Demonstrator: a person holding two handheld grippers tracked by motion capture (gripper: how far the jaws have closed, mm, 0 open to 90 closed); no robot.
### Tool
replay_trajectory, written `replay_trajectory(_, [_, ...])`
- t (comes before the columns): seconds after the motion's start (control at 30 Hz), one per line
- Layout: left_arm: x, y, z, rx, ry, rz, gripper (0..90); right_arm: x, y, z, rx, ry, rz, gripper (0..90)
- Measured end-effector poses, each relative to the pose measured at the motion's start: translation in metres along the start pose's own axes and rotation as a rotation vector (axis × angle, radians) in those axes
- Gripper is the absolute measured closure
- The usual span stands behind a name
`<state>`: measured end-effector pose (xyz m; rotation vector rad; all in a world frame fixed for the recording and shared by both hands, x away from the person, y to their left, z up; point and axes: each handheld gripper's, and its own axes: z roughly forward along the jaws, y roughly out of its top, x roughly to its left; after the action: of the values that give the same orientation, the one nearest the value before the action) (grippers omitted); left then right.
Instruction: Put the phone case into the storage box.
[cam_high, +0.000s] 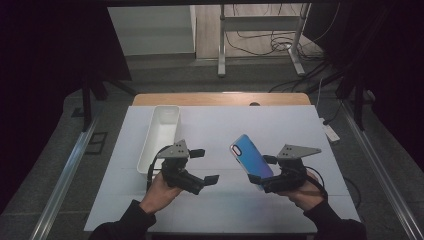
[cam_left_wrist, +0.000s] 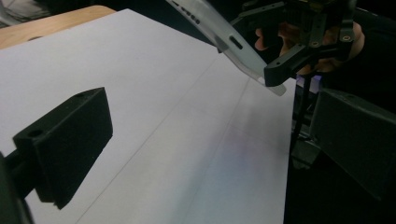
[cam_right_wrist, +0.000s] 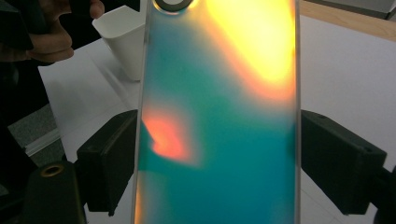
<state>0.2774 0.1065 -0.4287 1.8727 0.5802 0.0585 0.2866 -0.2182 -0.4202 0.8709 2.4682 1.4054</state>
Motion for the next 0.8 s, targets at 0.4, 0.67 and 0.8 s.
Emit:
replay_trajectory(0.4, [-0.002, 0.005, 0.014, 0.011, -0.03, 0.011, 0.1, 0.01, 0.003, 0.006, 0.001, 0.032, -0.017, 16.8])
replay_trajectory(0.67, [-0.004, 0.009, 0.022, 0.025, -0.067, 0.015, 0.3, 0.016, 0.005, 0.008, -0.01, 0.059, -0.02, 16.8])
replay_trajectory(0.8, [-0.002, 0.01, 0.024, 0.032, -0.109, 0.012, 1.3, 0.018, 0.005, 0.009, -0.011, 0.067, -0.025, 16.8])
